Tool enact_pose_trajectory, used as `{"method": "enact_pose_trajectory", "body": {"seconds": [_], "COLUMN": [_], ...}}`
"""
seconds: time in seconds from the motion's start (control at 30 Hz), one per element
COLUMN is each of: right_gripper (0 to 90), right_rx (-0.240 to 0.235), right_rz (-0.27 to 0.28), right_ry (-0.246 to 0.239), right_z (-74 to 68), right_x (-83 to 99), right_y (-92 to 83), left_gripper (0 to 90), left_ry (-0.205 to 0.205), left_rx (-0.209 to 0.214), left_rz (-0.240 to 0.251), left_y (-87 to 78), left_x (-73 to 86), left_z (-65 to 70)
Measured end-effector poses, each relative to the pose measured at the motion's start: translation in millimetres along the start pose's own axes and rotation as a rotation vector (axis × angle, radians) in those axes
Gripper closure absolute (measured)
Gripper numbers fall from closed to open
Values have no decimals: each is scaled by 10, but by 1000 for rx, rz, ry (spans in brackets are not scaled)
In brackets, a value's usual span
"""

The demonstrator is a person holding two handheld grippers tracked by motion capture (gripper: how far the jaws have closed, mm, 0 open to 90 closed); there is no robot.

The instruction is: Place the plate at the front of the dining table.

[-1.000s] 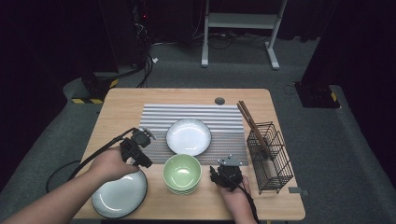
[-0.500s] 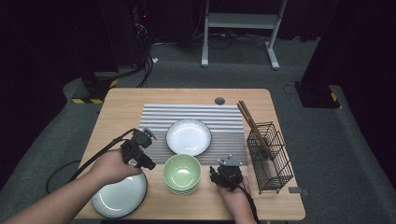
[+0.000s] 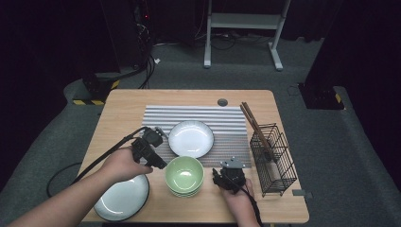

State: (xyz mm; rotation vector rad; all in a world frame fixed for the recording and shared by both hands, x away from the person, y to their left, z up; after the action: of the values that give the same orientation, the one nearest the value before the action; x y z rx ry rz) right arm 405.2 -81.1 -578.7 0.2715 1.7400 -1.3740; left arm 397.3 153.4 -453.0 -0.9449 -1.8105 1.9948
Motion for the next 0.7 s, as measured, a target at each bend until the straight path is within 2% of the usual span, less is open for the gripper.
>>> {"method": "enact_pose_trajectory", "body": {"seconds": [0.3, 0.47, 0.53, 0.7], "right_gripper": [384, 384, 384, 384], "right_rx": [0, 1, 1, 1], "right_rz": [-1, -1, 0, -1], "right_ry": [-2, -3, -3, -3], "right_z": [1, 1, 1, 0], "right_x": [1, 0, 0, 0], "right_y": [-1, 0, 0, 0], "left_gripper": [349, 373, 398, 549], "left_ry": [20, 53, 61, 74], "left_rx": [13, 19, 24, 35], "left_rz": [-5, 6, 4, -4], "left_y": [42, 53, 71, 135], "left_x": [-68, -148, -170, -204], "left_z": [-2, 81, 129, 209]}}
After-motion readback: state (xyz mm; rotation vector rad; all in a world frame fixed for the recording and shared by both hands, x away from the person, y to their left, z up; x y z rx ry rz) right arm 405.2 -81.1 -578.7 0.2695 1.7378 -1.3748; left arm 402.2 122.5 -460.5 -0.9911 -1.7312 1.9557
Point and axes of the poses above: each handheld gripper's, and its own axes: y roughly forward along the jaws, x roughly out of its underside, z roughly to its right, the point moved 8 cm from there along y, roughly forward along the jaws, and after that the axes turned 3 degrees about -x, right-handed, at the moved point
